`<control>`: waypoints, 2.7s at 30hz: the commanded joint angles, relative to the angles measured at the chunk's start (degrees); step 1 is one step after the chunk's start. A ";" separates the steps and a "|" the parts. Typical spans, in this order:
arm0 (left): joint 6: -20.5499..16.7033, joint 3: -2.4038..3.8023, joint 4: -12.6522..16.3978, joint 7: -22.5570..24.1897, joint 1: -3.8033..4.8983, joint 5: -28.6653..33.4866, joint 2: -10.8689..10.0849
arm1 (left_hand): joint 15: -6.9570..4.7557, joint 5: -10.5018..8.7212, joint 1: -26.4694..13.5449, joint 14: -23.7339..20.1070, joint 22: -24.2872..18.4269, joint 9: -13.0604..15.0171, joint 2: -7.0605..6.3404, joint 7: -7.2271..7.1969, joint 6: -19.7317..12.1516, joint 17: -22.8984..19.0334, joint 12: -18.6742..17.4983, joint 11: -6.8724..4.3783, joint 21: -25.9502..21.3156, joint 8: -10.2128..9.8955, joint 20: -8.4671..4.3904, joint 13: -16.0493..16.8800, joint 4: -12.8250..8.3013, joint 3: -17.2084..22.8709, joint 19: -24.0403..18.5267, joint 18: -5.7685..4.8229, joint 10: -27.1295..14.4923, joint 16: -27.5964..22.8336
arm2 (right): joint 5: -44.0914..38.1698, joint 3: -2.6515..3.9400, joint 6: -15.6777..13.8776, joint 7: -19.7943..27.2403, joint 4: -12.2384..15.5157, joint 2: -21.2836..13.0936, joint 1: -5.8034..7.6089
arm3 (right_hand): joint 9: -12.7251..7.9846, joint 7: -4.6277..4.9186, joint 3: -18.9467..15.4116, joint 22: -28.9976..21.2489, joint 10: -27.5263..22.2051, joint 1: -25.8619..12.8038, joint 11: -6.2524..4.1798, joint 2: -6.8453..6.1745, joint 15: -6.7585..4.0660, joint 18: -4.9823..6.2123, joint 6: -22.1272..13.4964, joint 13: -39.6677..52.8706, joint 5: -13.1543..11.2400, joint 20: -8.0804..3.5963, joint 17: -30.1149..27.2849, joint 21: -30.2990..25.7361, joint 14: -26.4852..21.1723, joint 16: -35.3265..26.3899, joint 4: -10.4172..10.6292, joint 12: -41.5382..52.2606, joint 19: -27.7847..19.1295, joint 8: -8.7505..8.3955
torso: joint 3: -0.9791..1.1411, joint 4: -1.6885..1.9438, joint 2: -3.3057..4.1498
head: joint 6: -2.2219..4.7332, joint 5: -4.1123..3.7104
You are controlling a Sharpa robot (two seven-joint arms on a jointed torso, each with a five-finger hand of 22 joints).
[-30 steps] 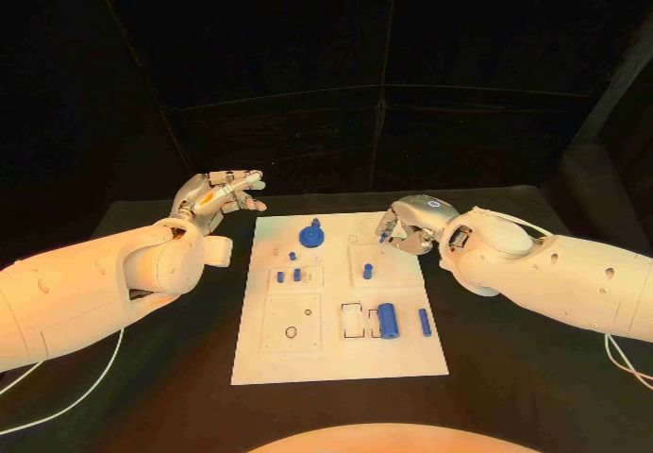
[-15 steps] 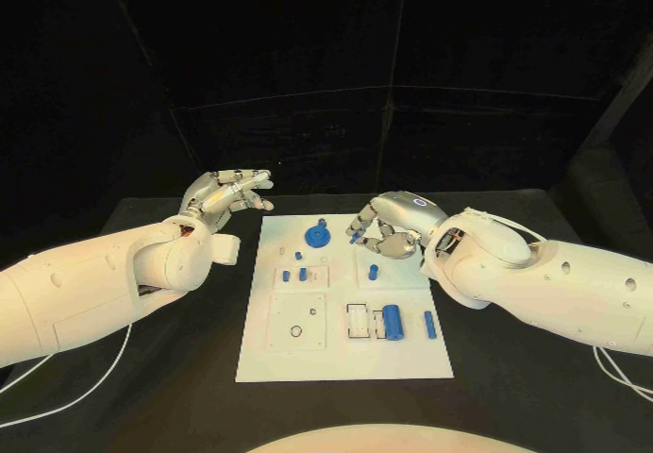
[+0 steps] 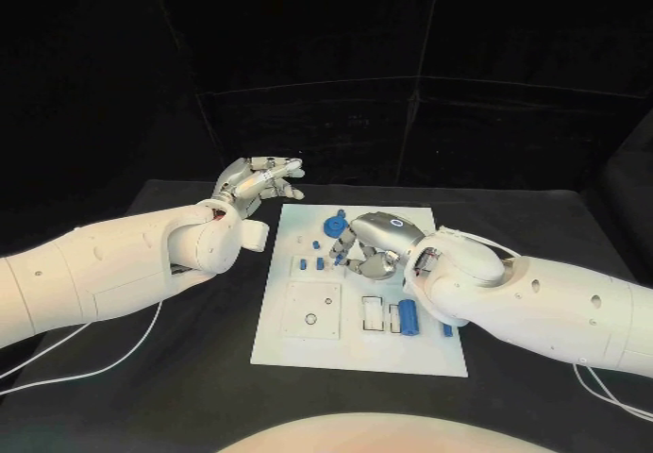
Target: Assemble the parts on the task board
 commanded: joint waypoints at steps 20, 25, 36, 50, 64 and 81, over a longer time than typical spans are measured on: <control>1.32 0.03 -0.04 0.30 0.11 -0.44 0.45 | -0.01 0.11 0.66 -0.31 -0.15 0.05 0.09 -0.12 -0.49 -0.16 0.39 0.07 -0.31 0.35 0.31 0.11 -0.25 -0.30 -0.23 0.23 -0.51 0.37 | -2.60 -1.06 6.06 0.86 -1.90 3.41 -1.98 | 0.03 0.14 0.33 -0.14 0.29 -0.77 0.22 -0.35 -0.35 0.51 0.31 -0.04 0.04 -0.05 0.00 0.29 1.67 0.24 -0.15 -0.29 0.13 0.10 | 0.08 -0.07 0.00 | -1.71 2.46; 1.38 0.03 -0.10 0.21 0.11 -0.74 0.45 | -0.01 0.11 0.66 -0.31 -0.15 0.05 0.09 -0.12 -0.49 -0.16 0.39 0.07 -0.31 0.35 0.31 0.11 -0.25 -0.30 -0.23 0.23 -0.51 0.37 | -2.95 -1.07 7.02 0.78 -1.83 3.30 -2.04 | 0.03 0.16 0.31 -0.13 0.29 -0.90 0.24 -0.44 -0.33 0.50 0.30 -0.03 0.05 -0.03 0.06 0.31 1.68 0.29 -0.18 -0.30 0.12 0.10 | 0.03 -0.02 -0.04 | -1.84 2.37; 1.59 0.03 -0.07 0.12 0.11 -1.13 0.40 | -0.01 0.10 0.82 -0.35 -0.19 0.07 0.14 -0.12 -0.50 -0.20 0.50 0.07 -0.33 0.41 0.31 0.12 -0.35 -0.32 -0.22 0.24 -0.56 0.41 | -3.37 -1.10 7.67 0.44 -2.44 3.49 -2.17 | 0.03 0.16 0.32 -0.02 0.30 -0.94 0.24 -0.45 -0.33 0.48 0.31 -0.03 0.06 -0.03 0.16 0.37 1.70 0.38 -0.18 -0.30 0.17 0.11 | 0.02 -0.01 -0.04 | -2.01 2.53; 2.00 0.03 -0.06 -0.24 0.11 -1.17 0.42 | -0.01 0.10 0.82 -0.35 -0.19 0.07 0.14 -0.12 -0.50 -0.20 0.50 0.07 -0.33 0.41 0.31 0.12 -0.35 -0.32 -0.22 0.24 -0.56 0.41 | -3.42 -1.22 8.62 0.47 -2.61 4.08 -2.61 | 0.04 0.16 0.34 0.02 0.34 -1.03 0.24 -0.42 -0.32 0.47 0.34 -0.02 0.07 -0.01 0.21 0.40 1.71 0.42 -0.18 -0.29 0.18 0.13 | 0.02 -0.03 -0.03 | -2.28 2.59; 2.04 0.03 -0.16 -0.33 0.11 -1.17 0.42 | -0.02 0.10 0.95 -0.38 -0.21 0.08 0.18 -0.12 -0.50 -0.23 0.60 0.06 -0.34 0.48 0.31 0.14 -0.42 -0.32 -0.20 0.24 -0.59 0.45 | -3.51 -1.30 9.44 0.26 -2.86 4.14 -2.83 | 0.05 0.15 0.35 -0.01 0.36 -1.08 0.23 -0.40 -0.31 0.48 0.37 -0.01 0.08 -0.01 0.19 0.39 1.71 0.42 -0.18 -0.28 0.17 0.15 | 0.04 -0.06 0.01 | -2.51 2.68; 2.05 0.03 -0.23 -0.42 0.14 -1.17 0.41 | -0.03 0.10 1.12 -0.42 -0.25 0.10 0.22 -0.13 -0.49 -0.28 0.74 0.05 -0.35 0.56 0.31 0.15 -0.52 -0.33 -0.18 0.25 -0.62 0.51 | -3.82 -1.32 10.44 -0.07 -3.17 4.32 -2.85 | 0.06 0.14 0.36 -0.09 0.39 -1.22 0.23 -0.37 -0.31 0.49 0.42 0.00 0.08 0.00 0.15 0.36 1.70 0.40 -0.18 -0.27 0.12 0.17 | 0.02 -0.06 -0.04 | -2.75 2.75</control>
